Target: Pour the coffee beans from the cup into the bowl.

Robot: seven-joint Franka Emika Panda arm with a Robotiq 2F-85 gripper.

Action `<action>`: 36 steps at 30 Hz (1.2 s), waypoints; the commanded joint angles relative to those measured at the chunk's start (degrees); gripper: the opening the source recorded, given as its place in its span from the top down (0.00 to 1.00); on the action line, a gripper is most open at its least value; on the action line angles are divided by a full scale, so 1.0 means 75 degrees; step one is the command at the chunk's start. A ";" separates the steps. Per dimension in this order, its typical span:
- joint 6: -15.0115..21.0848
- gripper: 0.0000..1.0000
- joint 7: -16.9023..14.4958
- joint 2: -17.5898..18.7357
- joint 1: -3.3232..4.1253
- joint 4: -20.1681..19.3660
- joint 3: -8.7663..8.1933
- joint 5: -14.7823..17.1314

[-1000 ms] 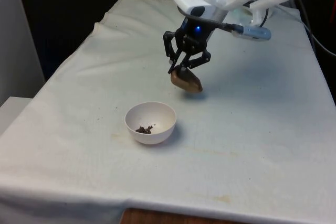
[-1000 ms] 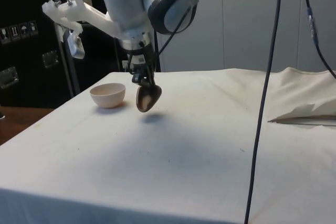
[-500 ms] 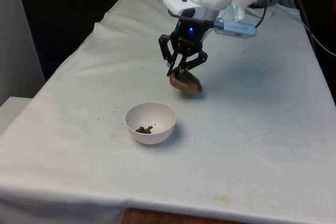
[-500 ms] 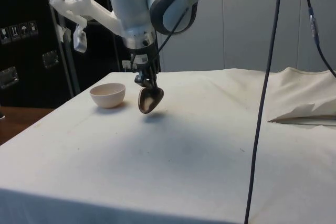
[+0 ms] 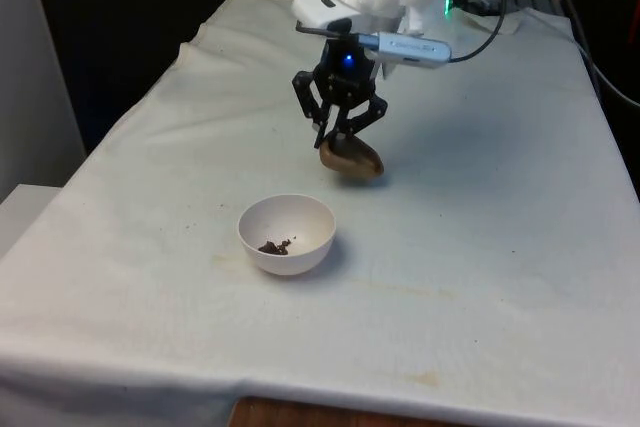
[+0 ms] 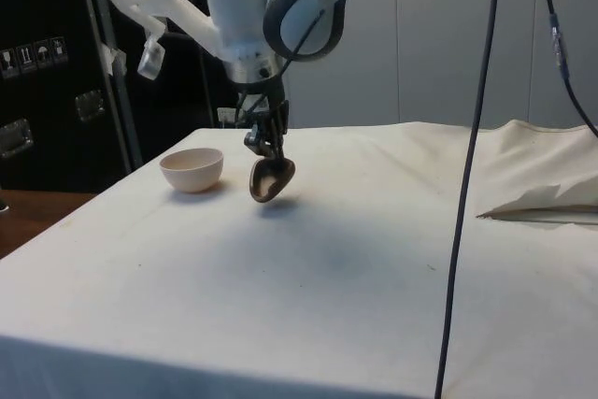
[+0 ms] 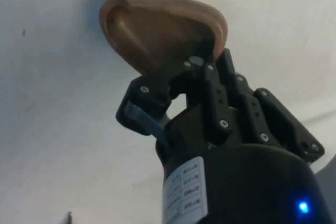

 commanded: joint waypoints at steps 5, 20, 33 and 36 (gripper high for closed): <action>0.0191 0.98 -0.0435 0.0008 -0.0115 -0.0076 0.0038 0.0443; 0.0229 0.98 -0.1811 0.0038 -0.0145 -0.0099 -0.0092 0.1811; 0.0145 0.98 -0.2995 0.0107 -0.0160 -0.0046 -0.0214 0.3002; 0.0130 0.98 -0.3270 0.0115 -0.0168 -0.0031 -0.0244 0.3285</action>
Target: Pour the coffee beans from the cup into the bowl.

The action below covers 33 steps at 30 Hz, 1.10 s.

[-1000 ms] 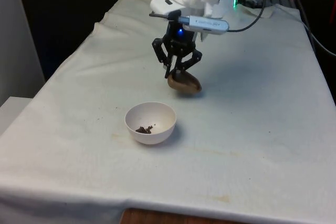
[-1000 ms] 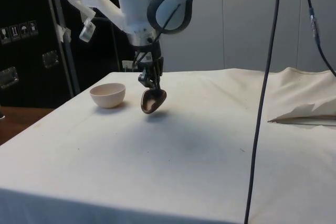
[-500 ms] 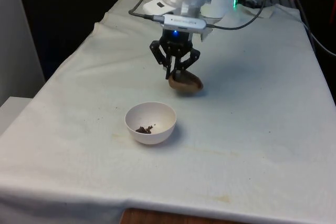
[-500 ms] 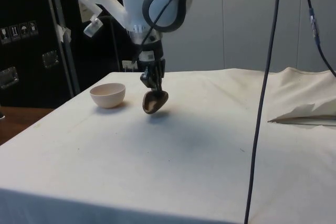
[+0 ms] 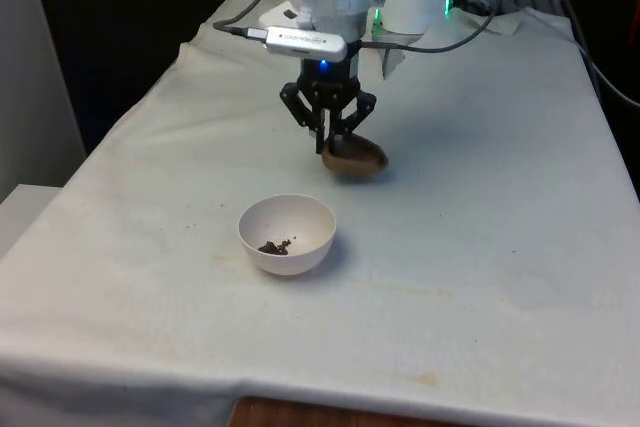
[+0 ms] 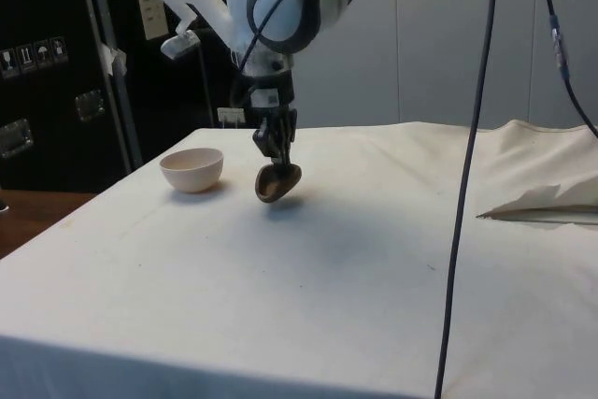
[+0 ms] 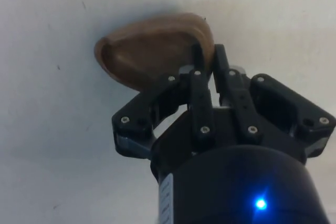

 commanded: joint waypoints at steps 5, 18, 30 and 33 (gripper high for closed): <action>-0.0008 0.98 -0.0504 0.0031 -0.0122 0.0015 0.0076 0.0512; -0.0046 0.98 -0.1650 0.0107 -0.0076 0.0023 -0.0130 0.1719; -0.0008 0.75 -0.1642 0.0092 -0.0031 -0.0015 -0.0191 0.1719; -0.0008 0.64 -0.1635 0.0092 -0.0031 -0.0015 -0.0199 0.1719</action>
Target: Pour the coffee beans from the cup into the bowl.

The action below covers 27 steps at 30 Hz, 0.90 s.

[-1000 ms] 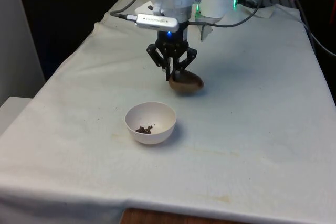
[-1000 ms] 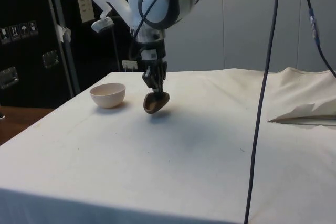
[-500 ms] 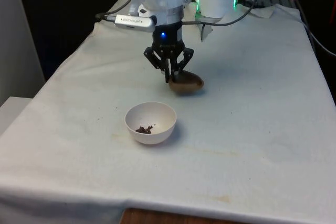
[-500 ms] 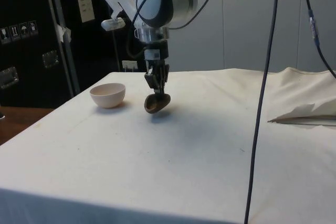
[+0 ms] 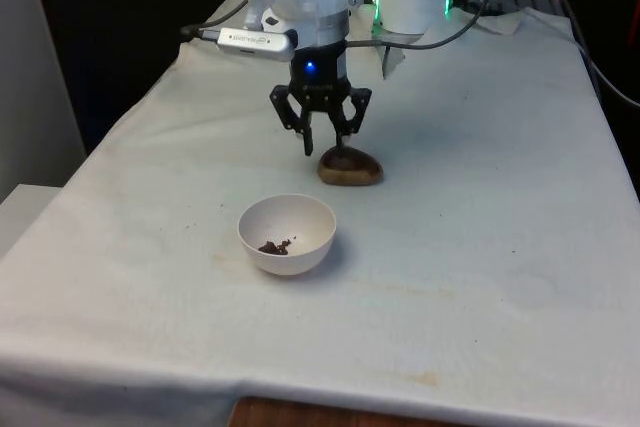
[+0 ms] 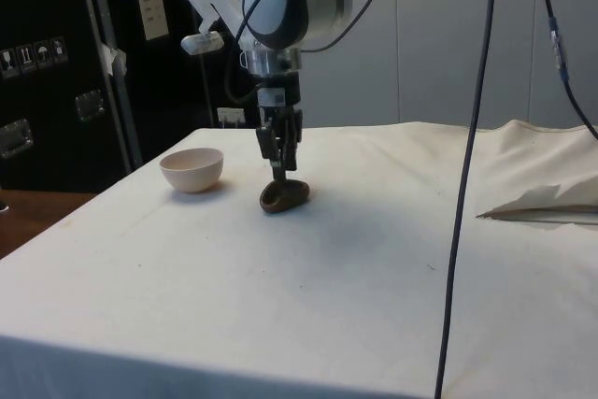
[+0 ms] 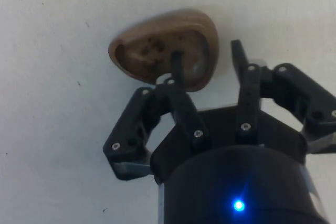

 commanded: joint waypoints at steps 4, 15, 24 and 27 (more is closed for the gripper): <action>0.0023 0.36 0.0000 -0.0023 -0.0008 -0.0023 0.0015 0.0031; -0.0206 0.00 -0.0130 -0.0367 -0.0046 -0.0115 -0.0061 0.0061; -0.0558 0.00 -0.0222 -0.0940 -0.0031 -0.0306 -0.0214 0.0046; -0.0688 0.00 -0.0244 -0.1115 -0.0023 -0.0336 -0.0267 0.0038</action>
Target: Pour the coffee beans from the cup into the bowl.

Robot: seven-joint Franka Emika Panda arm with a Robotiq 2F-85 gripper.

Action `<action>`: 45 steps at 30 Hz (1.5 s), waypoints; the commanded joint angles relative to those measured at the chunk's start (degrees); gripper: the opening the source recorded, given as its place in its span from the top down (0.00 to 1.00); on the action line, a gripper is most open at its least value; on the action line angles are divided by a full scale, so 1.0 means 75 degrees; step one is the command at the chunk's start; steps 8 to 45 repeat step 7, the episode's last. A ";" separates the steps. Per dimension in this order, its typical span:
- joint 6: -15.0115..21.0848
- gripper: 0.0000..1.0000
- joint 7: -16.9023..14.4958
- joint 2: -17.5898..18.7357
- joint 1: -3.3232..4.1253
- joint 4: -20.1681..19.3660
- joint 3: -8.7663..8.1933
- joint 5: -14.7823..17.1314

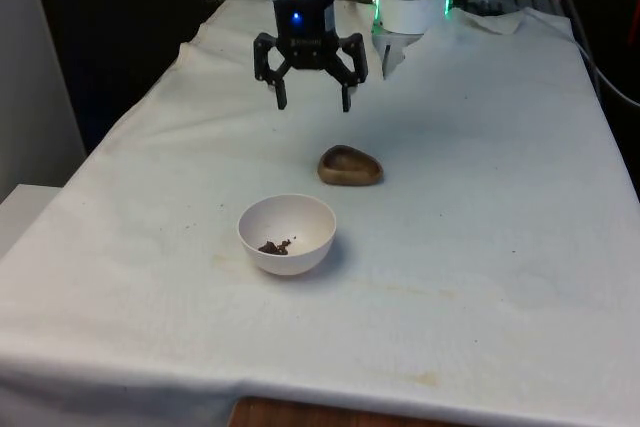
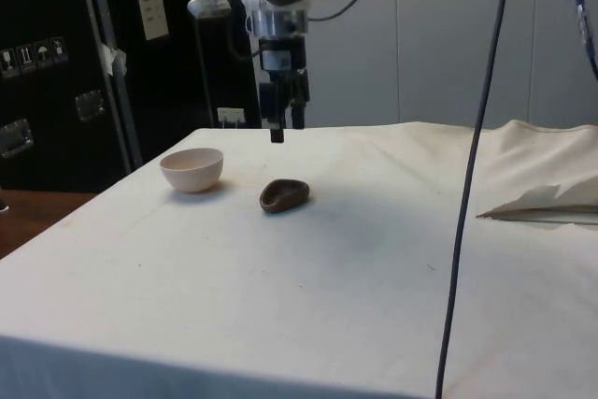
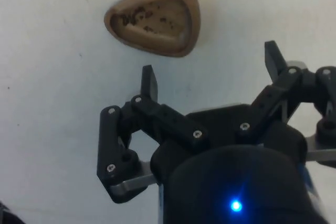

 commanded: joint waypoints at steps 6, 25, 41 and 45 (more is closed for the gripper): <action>-0.0359 0.00 -0.0046 -0.0443 0.0000 -0.0076 -0.0092 -0.0023; -0.0313 0.00 -0.0053 -0.0359 0.0000 -0.0038 -0.0084 0.0000; -0.0313 0.00 -0.0053 -0.0359 0.0000 -0.0038 -0.0084 0.0000; -0.0313 0.00 -0.0053 -0.0359 0.0000 -0.0038 -0.0084 0.0000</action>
